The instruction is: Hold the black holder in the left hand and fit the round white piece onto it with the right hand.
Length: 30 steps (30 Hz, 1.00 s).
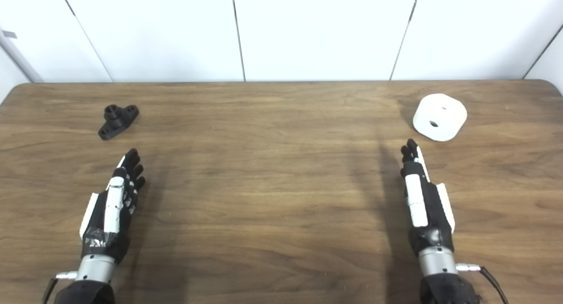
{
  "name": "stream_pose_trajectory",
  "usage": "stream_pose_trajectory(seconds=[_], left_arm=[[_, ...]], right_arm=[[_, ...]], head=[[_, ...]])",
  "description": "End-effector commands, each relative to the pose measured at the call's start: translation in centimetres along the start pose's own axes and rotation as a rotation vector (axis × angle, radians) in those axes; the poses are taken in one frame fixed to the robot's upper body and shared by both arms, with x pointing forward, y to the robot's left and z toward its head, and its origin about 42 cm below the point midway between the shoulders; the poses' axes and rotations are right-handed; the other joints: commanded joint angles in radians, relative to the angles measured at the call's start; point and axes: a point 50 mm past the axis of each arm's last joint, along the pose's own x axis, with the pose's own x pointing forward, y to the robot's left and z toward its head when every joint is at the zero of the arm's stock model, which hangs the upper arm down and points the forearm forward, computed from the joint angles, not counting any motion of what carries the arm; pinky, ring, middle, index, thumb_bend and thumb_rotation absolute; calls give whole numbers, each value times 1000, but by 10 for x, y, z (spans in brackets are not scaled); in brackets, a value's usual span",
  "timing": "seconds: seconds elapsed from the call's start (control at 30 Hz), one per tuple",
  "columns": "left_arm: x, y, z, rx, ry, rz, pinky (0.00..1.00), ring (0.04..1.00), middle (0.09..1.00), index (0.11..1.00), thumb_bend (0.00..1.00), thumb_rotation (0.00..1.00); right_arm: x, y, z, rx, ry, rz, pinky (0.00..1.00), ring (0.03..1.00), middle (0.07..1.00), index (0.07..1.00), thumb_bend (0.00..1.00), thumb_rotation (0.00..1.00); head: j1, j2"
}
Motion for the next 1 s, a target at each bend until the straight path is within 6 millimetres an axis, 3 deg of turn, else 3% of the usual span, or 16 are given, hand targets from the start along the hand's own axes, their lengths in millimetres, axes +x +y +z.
stream_pose_trajectory(seconds=[0.0,0.47,0.67,0.83,0.97], left_arm=[[-5,4,3,18,-34,8,1000,1000,1000,990,333,1000],[-6,2,4,13,-28,0,1000,1000,1000,995,346,1000],[-8,-4,1,19,-37,-29,1000,1000,1000,1000,359,1000],[-11,-13,-5,33,-28,-32,1000,1000,1000,1000,355,1000],[-11,-18,-11,53,-32,-35,1000,1000,1000,1000,379,1000]], right_arm=[[-2,-1,6,4,-54,-5,1000,1000,983,992,630,1000],[-3,-2,6,2,-55,-3,1000,1000,978,989,600,1000],[-4,-9,3,4,-48,5,1000,1000,990,990,607,1000],[-4,-16,-4,25,-47,13,1000,1000,996,999,558,1000],[-3,-20,-8,18,-47,23,1000,1000,1000,1000,579,1000]], head=[[2,0],[22,-3],[117,-35],[209,-86],[243,-112]])
